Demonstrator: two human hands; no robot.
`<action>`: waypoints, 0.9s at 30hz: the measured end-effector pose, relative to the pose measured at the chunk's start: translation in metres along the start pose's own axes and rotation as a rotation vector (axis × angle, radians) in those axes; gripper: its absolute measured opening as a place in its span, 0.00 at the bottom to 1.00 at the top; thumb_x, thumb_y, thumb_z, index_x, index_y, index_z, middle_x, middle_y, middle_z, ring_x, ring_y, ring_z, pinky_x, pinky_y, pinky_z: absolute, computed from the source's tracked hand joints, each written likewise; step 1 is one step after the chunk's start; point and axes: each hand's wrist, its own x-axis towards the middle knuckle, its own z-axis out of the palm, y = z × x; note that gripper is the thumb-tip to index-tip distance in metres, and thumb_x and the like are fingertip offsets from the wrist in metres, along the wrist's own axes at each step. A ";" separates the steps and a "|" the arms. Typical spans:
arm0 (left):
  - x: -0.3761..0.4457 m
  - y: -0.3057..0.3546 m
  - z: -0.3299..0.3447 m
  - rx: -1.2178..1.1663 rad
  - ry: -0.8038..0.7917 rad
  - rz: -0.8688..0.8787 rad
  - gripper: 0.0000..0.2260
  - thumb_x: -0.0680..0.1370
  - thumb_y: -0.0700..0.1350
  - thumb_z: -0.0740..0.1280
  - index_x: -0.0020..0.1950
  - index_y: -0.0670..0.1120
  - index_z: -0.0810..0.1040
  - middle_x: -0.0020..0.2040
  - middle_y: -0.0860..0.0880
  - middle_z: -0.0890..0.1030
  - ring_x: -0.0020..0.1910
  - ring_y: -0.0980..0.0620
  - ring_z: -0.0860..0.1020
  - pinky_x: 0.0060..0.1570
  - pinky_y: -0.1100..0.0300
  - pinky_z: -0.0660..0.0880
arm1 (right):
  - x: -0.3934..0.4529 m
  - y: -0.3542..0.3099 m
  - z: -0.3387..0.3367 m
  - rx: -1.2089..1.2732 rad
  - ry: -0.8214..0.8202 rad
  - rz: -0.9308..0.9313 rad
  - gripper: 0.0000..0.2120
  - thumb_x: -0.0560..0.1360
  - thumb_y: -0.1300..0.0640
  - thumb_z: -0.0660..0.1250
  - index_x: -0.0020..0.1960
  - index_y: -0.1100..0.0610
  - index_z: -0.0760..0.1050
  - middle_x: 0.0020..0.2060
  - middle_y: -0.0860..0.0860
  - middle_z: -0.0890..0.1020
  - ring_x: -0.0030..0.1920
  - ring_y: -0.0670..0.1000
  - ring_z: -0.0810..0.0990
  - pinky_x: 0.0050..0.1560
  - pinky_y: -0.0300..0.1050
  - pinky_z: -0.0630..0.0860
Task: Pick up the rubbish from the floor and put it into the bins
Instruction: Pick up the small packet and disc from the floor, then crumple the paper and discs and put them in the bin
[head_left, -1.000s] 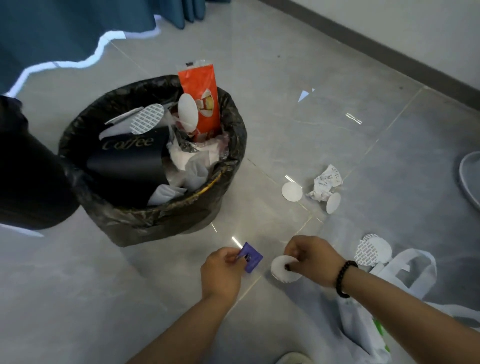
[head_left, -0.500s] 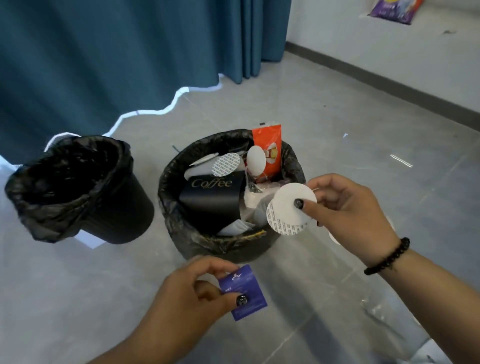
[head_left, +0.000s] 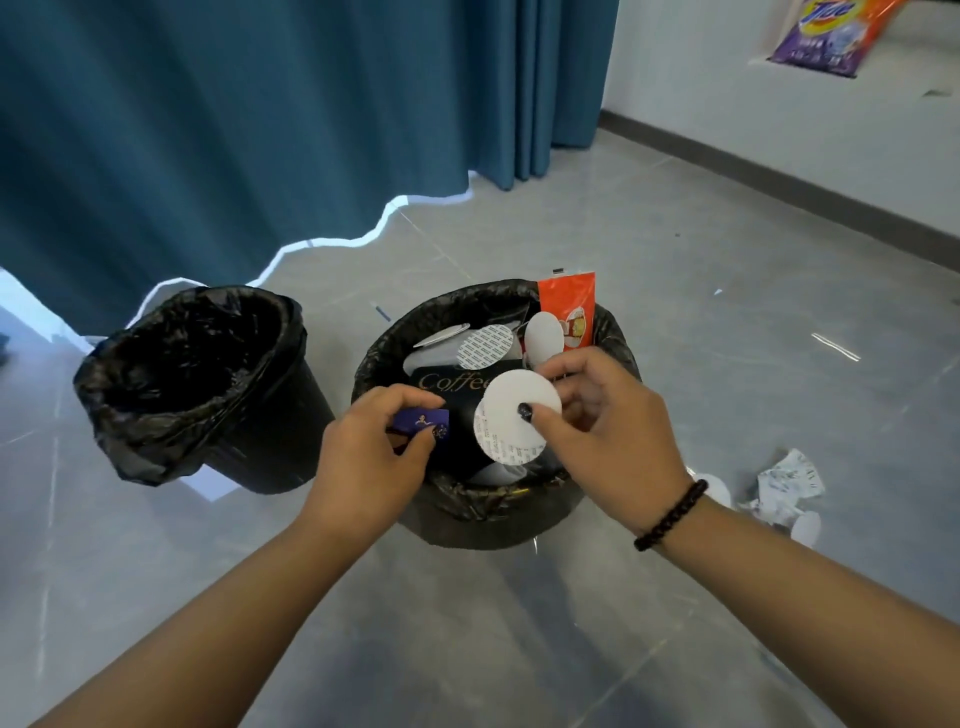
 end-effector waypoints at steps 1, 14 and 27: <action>-0.002 -0.001 -0.002 0.025 0.028 0.017 0.16 0.72 0.35 0.72 0.54 0.55 0.80 0.51 0.54 0.80 0.48 0.56 0.80 0.50 0.64 0.79 | 0.000 0.000 0.005 -0.029 -0.026 -0.015 0.11 0.71 0.59 0.72 0.50 0.50 0.74 0.39 0.43 0.81 0.37 0.42 0.79 0.38 0.30 0.75; -0.033 0.016 0.001 -0.120 0.144 -0.108 0.14 0.73 0.34 0.70 0.45 0.55 0.79 0.46 0.54 0.79 0.42 0.61 0.78 0.38 0.69 0.74 | 0.003 -0.002 0.008 -0.084 -0.050 -0.187 0.13 0.72 0.62 0.70 0.55 0.53 0.77 0.49 0.45 0.80 0.44 0.38 0.79 0.47 0.25 0.74; -0.052 0.070 0.113 -0.238 -0.357 -0.030 0.11 0.74 0.39 0.70 0.40 0.57 0.80 0.38 0.58 0.82 0.38 0.60 0.79 0.38 0.70 0.73 | -0.067 0.118 -0.086 -0.184 0.182 0.367 0.12 0.72 0.64 0.68 0.42 0.46 0.75 0.46 0.43 0.80 0.37 0.41 0.77 0.39 0.23 0.70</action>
